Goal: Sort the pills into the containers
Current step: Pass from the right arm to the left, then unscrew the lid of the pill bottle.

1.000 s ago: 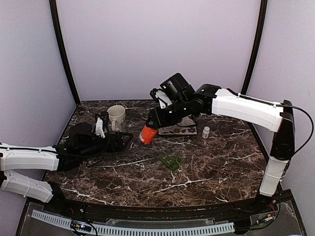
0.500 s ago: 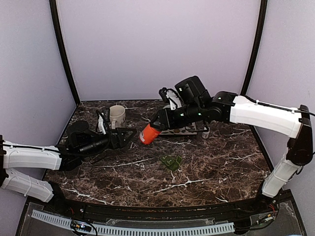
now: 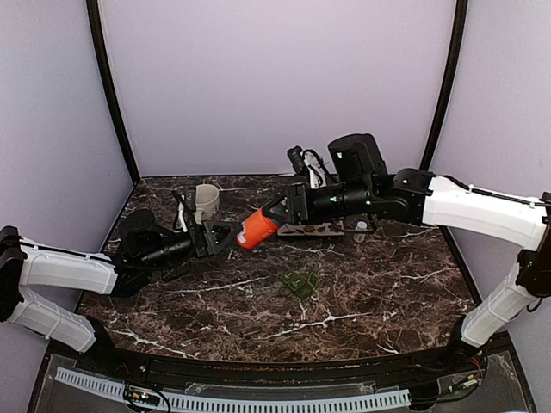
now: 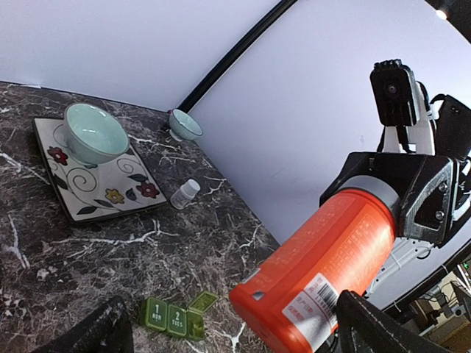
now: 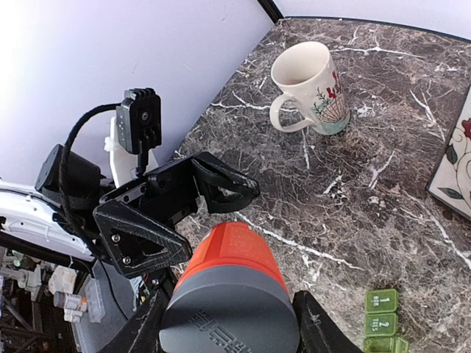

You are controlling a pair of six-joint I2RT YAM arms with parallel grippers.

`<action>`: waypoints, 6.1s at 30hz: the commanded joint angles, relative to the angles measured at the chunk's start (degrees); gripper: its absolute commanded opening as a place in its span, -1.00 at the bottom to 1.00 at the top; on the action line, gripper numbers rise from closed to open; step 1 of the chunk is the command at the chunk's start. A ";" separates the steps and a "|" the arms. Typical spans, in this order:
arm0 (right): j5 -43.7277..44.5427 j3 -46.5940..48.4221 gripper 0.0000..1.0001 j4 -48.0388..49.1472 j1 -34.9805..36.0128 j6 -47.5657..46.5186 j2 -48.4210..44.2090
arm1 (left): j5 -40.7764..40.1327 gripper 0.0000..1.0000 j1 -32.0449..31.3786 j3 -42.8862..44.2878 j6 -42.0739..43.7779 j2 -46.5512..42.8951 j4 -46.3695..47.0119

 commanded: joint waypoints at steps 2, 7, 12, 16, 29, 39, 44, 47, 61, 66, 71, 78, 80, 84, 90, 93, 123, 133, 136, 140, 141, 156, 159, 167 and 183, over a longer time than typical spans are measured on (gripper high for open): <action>-4.51 -1.99 -0.86 9.00 -0.44 2.51 -1.97 | 8.34 0.98 1.29 -1.20 -4.99 2.72 12.56; -7.04 -4.46 -0.88 13.94 -1.40 4.38 -2.56 | 16.24 0.98 1.68 -0.08 -8.36 6.91 19.52; -7.75 -5.15 -0.89 15.67 -1.78 5.06 -2.58 | 20.30 0.93 1.79 0.19 -10.98 9.01 24.13; -8.56 -6.11 -0.90 17.30 -2.29 5.84 -2.59 | 22.20 0.84 1.77 0.74 -11.70 9.59 25.48; -9.45 -8.44 -0.91 22.37 -3.14 6.69 -1.03 | 23.56 0.29 1.83 0.85 -11.58 8.15 25.98; -15.70 -13.07 -0.96 25.95 -3.24 8.62 -0.73 | 25.43 -0.60 1.78 1.96 -10.89 6.29 24.87; -17.64 -16.20 -0.98 27.51 -3.32 6.49 -1.08 | 31.01 -0.88 1.88 4.17 -10.78 4.77 21.77; -18.65 -18.39 -0.98 28.68 -3.32 4.27 -1.96 | 32.86 -0.93 1.87 5.31 -10.65 3.12 19.24; -14.45 -21.67 -0.96 21.60 -0.73 -17.47 -6.98 | 42.82 -1.00 1.96 14.18 -9.82 -2.12 3.46; -12.29 -23.06 -0.95 20.84 -0.53 -22.33 -9.03 | 46.43 -1.00 1.96 15.37 -14.34 -0.99 7.36; -7.89 -23.82 -0.93 18.64 -0.01 -27.42 -11.02 | 48.39 -1.00 1.98 15.88 -16.65 -0.99 9.24; -4.03 -22.81 -0.55 16.39 0.37 -30.19 -11.00 | 49.53 -1.00 1.93 15.79 -16.16 -1.99 7.85; -3.96 -22.20 -0.24 15.98 0.43 -30.05 -10.98 | 49.40 -1.00 1.93 15.79 -14.71 -2.34 5.23; -3.99 -21.37 0.26 16.20 0.46 -28.86 -11.77 | 48.10 -1.00 1.96 16.06 -9.34 -3.29 -1.16; -3.93 -20.84 0.52 15.88 0.62 -27.32 -13.28 | 45.00 -1.00 1.93 16.31 -3.73 -4.17 -6.89; -3.48 -20.72 0.54 15.25 0.77 -26.33 -14.10 | 43.85 -1.00 1.95 16.41 -1.98 -4.01 -7.75; -10.68 -15.75 0.52 23.60 -3.53 20.99 -11.34 | 22.73 -1.00 1.86 9.10 19.31 -7.87 -11.53; -13.79 -11.43 0.63 24.00 -3.94 22.91 -6.83 | 23.33 -1.00 1.59 9.82 21.45 -7.69 -13.67; -14.25 -10.96 0.63 23.94 -4.02 23.04 -6.01 | 23.42 -1.00 1.46 10.03 21.87 -7.61 -14.26; -14.96 -10.81 0.63 23.56 -3.97 23.14 -4.96 | 23.42 -1.00 1.15 10.58 22.92 -7.34 -15.30; -15.00 -9.93 0.62 23.39 -3.95 23.06 -4.70 | 23.42 -1.00 1.09 10.72 23.07 -7.32 -15.46; -16.14 -6.92 0.10 19.39 -4.01 20.20 -1.56 | 22.26 -1.00 0.17 12.49 25.01 -6.77 -17.98; -16.10 -7.41 0.11 19.05 -3.96 19.85 -2.07 | 21.44 -1.00 0.17 12.63 25.08 -6.96 -18.24; -16.06 -9.81 0.32 18.99 -3.97 19.80 -4.30 | 19.78 -1.00 0.17 12.98 25.39 -7.25 -18.84; -18.40 -9.55 -0.57 17.02 -3.92 4.92 -5.67 | 23.99 -1.00 0.17 16.47 22.55 -6.84 -21.04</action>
